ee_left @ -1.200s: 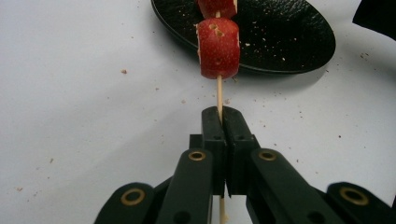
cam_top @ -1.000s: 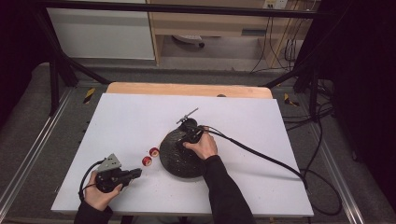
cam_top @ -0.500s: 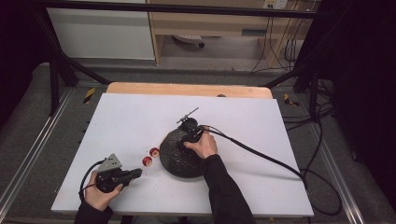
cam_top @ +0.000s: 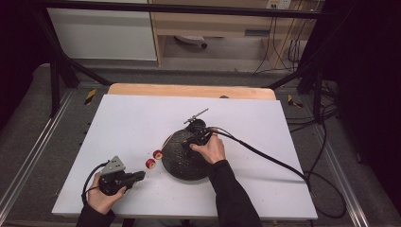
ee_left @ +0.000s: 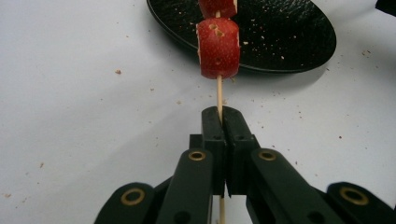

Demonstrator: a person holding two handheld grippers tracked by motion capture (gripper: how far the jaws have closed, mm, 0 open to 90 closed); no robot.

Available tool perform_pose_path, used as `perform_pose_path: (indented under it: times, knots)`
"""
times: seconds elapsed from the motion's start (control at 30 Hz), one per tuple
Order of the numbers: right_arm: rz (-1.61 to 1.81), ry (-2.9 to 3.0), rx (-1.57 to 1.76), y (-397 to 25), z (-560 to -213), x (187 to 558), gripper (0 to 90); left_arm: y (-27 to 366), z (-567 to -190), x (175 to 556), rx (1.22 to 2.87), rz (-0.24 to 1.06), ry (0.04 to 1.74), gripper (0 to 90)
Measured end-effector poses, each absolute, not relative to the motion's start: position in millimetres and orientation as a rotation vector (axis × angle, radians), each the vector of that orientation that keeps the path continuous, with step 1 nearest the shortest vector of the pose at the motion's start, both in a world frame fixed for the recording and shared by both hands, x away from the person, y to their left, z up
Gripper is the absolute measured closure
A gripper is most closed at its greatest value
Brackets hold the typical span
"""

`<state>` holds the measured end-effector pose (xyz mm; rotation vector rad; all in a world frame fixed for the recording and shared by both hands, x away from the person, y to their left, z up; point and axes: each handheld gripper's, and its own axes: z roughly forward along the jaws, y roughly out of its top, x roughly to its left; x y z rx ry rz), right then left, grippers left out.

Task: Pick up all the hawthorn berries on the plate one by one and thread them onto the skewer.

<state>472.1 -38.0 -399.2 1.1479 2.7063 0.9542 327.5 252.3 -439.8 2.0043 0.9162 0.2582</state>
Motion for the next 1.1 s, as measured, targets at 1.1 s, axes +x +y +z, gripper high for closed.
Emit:
perform_pose_path:
  times: [1.1]
  knots:
    - [1.589,2.327,1.281,-112.6,-405.3,415.6,63.4,236.8,-438.6,328.2,2.020,0.262,0.902,88.5]
